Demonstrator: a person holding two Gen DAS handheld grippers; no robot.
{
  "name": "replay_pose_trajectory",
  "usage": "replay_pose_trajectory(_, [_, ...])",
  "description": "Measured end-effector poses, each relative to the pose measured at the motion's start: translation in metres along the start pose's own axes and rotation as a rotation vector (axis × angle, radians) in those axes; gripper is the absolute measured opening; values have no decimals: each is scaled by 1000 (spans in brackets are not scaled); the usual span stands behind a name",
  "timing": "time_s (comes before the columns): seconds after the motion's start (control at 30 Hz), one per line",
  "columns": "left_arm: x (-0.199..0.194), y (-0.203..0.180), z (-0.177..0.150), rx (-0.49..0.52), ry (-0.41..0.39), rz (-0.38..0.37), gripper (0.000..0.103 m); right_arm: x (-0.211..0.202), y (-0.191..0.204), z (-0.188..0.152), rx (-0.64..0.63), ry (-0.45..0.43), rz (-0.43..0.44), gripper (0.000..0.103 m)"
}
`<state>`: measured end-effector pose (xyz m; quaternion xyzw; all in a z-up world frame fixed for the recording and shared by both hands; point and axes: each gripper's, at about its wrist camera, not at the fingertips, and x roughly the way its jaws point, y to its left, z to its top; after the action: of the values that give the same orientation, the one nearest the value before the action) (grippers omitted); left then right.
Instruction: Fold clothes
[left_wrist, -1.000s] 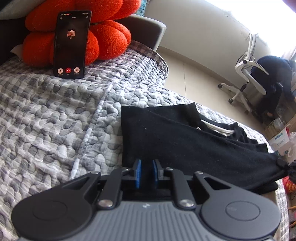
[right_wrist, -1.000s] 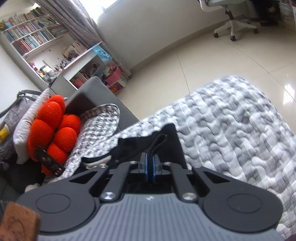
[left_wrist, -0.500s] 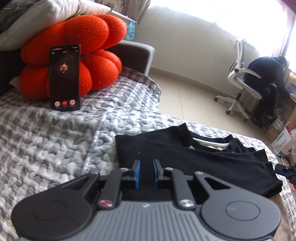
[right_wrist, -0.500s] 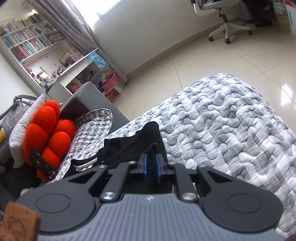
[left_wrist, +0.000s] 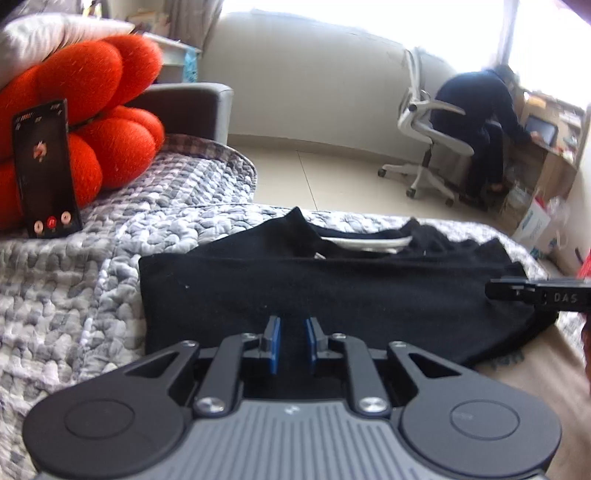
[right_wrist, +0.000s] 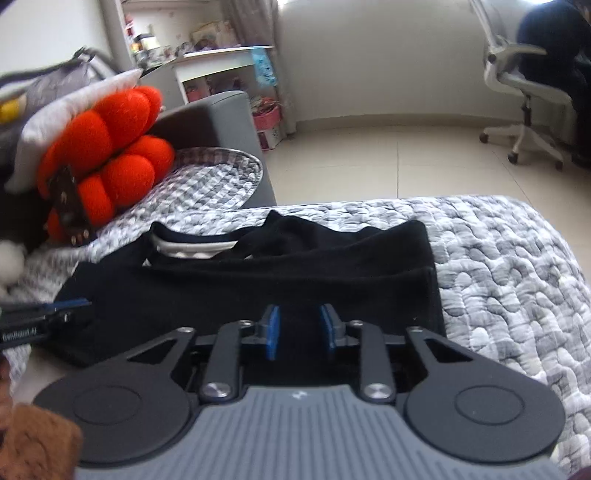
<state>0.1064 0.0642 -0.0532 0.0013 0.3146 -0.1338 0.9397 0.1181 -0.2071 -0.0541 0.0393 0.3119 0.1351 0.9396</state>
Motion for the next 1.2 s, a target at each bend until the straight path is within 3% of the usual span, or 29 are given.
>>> replay_pose_trajectory(0.2, [-11,-3,2,10,-8,-13,15,-8,2,-6,-113,-4,-71,43])
replay_pose_trajectory(0.33, [-19,-25,3,44,-38,-142,15,-19,17,-7,-110,-7,25,44])
replay_pose_trajectory(0.4, [-17,-42,-1,107,-20,-179,15,-21,29,-10,-154,8,60,44])
replay_pose_trajectory(0.47, [-10,-57,-9,189,32,-179,16,-18,40,-14,-212,36,58,44])
replay_pose_trajectory(0.53, [-9,-63,-16,258,32,-164,16,-16,41,-19,-246,59,43,45])
replay_pose_trajectory(0.8, [-28,-48,-18,302,110,-180,16,-30,22,-20,-259,87,35,53])
replay_pose_trajectory(0.93, [-39,-32,-11,204,132,-193,20,-46,18,-21,-246,74,16,55])
replay_pose_trajectory(1.2, [-46,-23,-1,38,50,-181,34,-61,11,-13,-87,-9,1,55])
